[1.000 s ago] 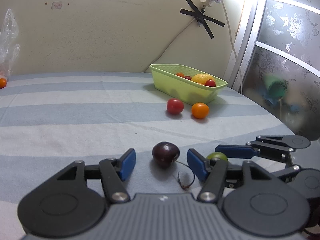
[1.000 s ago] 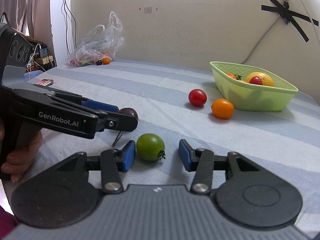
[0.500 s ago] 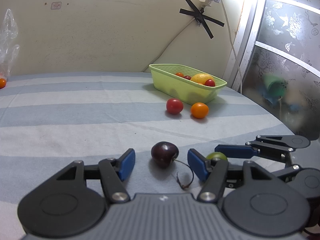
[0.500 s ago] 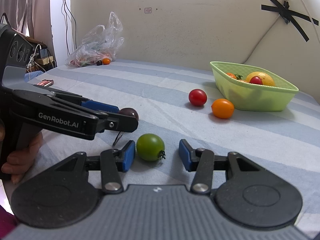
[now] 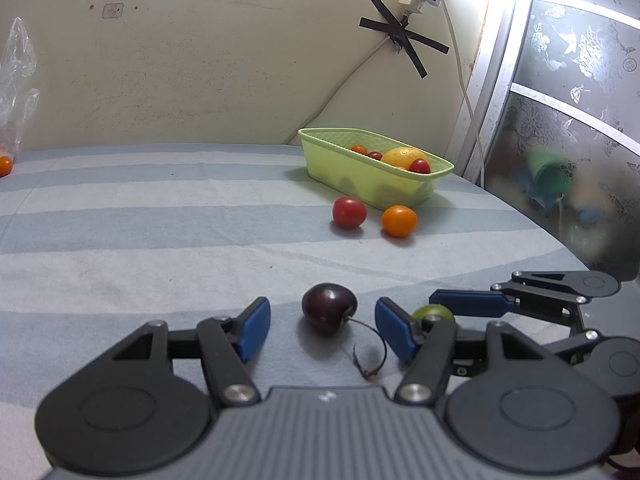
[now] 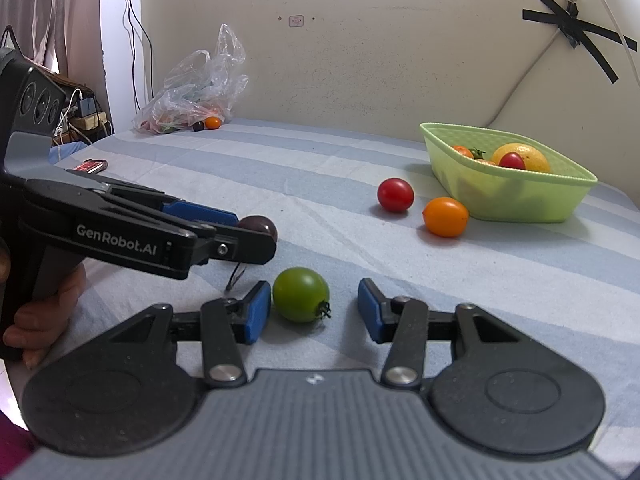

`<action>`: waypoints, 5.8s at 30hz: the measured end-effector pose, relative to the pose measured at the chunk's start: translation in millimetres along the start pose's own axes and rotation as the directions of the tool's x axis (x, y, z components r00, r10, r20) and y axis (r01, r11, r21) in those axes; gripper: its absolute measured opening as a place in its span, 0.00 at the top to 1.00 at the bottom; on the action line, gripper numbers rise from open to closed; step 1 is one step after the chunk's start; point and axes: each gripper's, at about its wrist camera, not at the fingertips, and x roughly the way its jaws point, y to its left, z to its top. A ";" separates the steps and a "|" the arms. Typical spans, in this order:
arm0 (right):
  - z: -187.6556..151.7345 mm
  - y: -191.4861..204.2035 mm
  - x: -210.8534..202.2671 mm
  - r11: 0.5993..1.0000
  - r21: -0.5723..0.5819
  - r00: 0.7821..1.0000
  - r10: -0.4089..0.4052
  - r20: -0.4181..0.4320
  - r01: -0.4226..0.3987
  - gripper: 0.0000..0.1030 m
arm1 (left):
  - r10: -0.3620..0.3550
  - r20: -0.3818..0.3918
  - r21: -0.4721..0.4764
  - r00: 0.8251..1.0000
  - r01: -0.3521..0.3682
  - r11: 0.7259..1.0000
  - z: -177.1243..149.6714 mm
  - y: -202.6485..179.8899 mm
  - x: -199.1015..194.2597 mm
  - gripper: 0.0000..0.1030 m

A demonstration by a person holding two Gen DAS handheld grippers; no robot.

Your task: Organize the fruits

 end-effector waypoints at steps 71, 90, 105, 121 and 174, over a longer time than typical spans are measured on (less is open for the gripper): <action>30.6 -64.0 -25.1 0.988 0.079 0.974 -0.145 0.176 0.133 0.70 | -0.186 0.052 0.042 0.981 0.184 0.982 106.3 -22.6 44.5 0.77; 51.7 -141.3 -1.5 0.953 0.264 0.935 -0.224 0.276 0.151 0.70 | -0.023 -0.035 0.151 0.999 0.028 0.988 79.3 -29.0 73.2 0.44; 51.4 -156.7 -0.4 0.933 0.303 0.916 -0.282 0.285 0.193 0.70 | -0.150 0.014 0.068 0.989 0.149 0.987 119.9 -28.0 61.9 0.71; 59.8 -171.1 26.3 0.931 0.288 0.919 -0.300 0.255 0.224 0.47 | -0.123 -0.026 0.030 0.992 0.123 0.992 164.9 -46.1 178.7 0.63; 2.3 -111.7 -21.5 0.860 0.490 0.935 -0.279 0.217 0.144 0.47 | 0.055 0.127 -0.022 0.990 -0.053 0.998 35.6 3.9 37.8 0.50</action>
